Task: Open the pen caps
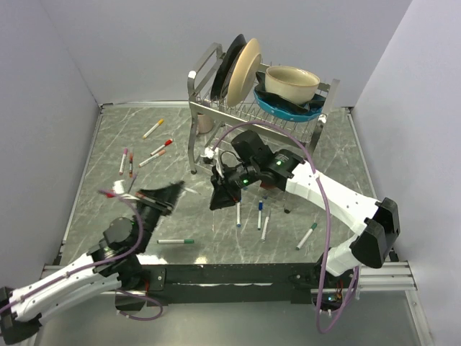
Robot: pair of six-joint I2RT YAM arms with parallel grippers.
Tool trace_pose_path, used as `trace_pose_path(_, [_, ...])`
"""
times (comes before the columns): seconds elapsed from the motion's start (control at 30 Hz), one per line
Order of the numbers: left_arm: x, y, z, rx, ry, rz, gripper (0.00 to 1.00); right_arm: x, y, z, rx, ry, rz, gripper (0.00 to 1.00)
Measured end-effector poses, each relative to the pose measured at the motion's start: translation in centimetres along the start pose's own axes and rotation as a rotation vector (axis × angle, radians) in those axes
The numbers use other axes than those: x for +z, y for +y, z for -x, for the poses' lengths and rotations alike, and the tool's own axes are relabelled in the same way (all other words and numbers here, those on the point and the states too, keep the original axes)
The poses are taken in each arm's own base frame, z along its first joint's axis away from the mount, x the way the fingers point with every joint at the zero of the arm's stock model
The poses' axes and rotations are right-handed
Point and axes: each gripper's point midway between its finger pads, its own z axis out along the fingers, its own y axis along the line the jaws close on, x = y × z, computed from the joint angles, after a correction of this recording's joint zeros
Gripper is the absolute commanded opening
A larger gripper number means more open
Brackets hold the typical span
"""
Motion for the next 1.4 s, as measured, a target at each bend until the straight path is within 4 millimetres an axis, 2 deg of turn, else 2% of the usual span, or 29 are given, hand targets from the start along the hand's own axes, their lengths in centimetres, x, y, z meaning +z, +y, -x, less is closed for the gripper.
trace_pose_path(0.07, [0.0, 0.4, 2.9, 0.018, -0.118, 0.044, 0.01, -0.2, -0.3, -1.2, 0.037, 0.039, -0.016, 0.00])
trace_pose_path(0.13, [-0.4, 0.4, 4.8, 0.030, -0.195, 0.074, 0.01, -0.1, -0.8, -2.1, 0.062, 0.071, -0.028, 0.00])
trace_pose_path(0.27, [-0.9, 1.6, 6.5, 0.081, -0.262, 0.146, 0.01, 0.5, -2.1, -3.6, 0.099, 0.127, -0.062, 0.00])
trace_pose_path(0.4, [-1.5, 4.8, 6.1, 0.141, -0.251, 0.262, 0.01, 1.4, -5.1, -5.1, 0.106, 0.198, -0.181, 0.00])
trace_pose_path(0.5, [-2.0, 7.1, 5.6, 0.149, -0.241, 0.343, 0.01, 2.4, -8.1, -5.9, 0.072, 0.252, -0.303, 0.00])
trace_pose_path(0.57, [-2.3, 8.6, 5.3, 0.153, -0.237, 0.393, 0.01, 3.5, -9.7, -6.3, 0.042, 0.290, -0.361, 0.00])
trace_pose_path(0.7, [-2.7, 11.7, 4.4, 0.194, -0.225, 0.478, 0.01, 7.1, -13.8, -7.1, -0.007, 0.375, -0.456, 0.01])
trace_pose_path(0.87, [-2.4, 16.1, 4.6, 0.270, -0.230, 0.609, 0.01, 9.6, -17.9, -8.9, -0.014, 0.452, -0.539, 0.03])
trace_pose_path(1.07, [-1.7, 21.9, 7.7, 0.264, -0.262, 0.783, 0.01, 10.2, -20.0, -10.3, 0.003, 0.492, -0.579, 0.08])
trace_pose_path(1.3, [-0.8, 25.7, 7.0, 0.251, -0.142, 0.905, 0.05, 10.4, -21.6, -9.5, 0.012, 0.471, -0.596, 0.15])
trace_pose_path(1.4, [-0.4, 26.8, 6.6, 0.244, -0.099, 0.957, 0.07, 10.6, -22.1, -10.1, 0.024, 0.481, -0.596, 0.18])
